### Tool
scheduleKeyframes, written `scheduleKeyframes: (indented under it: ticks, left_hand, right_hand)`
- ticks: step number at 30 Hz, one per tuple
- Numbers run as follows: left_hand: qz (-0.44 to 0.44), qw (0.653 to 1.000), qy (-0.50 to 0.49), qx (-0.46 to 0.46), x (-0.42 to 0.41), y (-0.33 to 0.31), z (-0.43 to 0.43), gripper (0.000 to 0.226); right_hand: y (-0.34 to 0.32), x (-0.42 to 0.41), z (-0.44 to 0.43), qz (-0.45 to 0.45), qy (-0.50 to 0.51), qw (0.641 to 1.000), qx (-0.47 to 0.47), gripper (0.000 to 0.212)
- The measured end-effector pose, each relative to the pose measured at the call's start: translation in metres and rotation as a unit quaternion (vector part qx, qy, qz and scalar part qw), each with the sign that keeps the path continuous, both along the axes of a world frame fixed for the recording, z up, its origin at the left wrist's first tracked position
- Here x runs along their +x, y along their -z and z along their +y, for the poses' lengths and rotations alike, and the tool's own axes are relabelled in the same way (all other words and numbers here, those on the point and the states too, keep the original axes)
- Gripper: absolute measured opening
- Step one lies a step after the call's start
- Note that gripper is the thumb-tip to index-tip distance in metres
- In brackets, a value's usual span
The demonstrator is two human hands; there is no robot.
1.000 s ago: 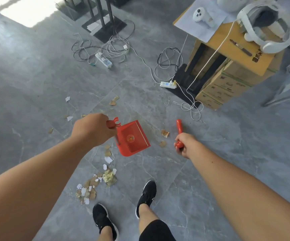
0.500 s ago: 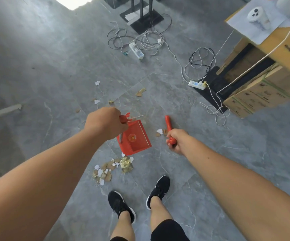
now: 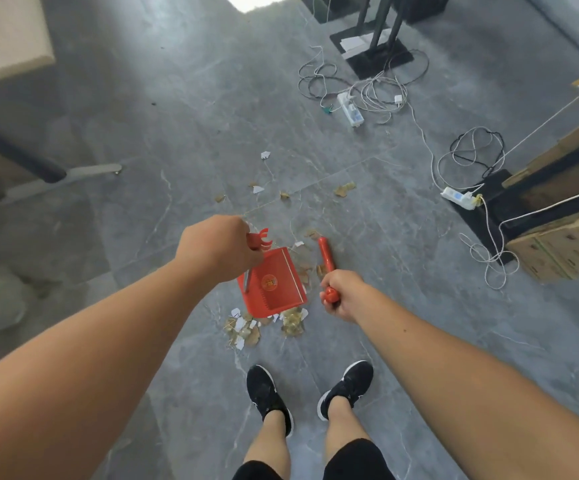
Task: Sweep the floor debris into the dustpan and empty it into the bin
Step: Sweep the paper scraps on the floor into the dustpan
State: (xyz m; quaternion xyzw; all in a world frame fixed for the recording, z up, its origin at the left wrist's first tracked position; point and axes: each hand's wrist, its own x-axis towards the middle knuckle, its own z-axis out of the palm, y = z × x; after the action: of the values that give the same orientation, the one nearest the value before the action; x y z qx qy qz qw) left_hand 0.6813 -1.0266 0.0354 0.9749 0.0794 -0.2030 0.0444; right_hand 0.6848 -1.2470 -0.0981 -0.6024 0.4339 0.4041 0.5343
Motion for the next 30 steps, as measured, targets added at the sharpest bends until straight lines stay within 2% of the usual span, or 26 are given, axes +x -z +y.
scheduleKeyframes:
  ticks: [7,13,19,30]
  left_hand:
    - [-0.007,0.997,-0.076,-0.005,-0.031,-0.003,0.085,0.036]
    - [-0.017,0.996,-0.091,0.0,-0.045,-0.008,0.129,0.035]
    - [-0.023,0.995,-0.093,0.003,-0.042,-0.022,0.15,0.032]
    - [-0.036,0.998,-0.048,-0.011,0.009,-0.044,0.118,0.03]
  right_hand:
    - [-0.002,-0.038,0.079,0.013,-0.04,0.999,0.003,0.029]
    - [-0.003,-0.057,0.115,0.021,-0.057,0.998,0.012,0.031]
    - [-0.032,-0.034,0.102,0.026,-0.071,0.997,0.025,0.009]
    - [-0.067,0.039,0.07,0.012,-0.06,0.998,0.023,0.005]
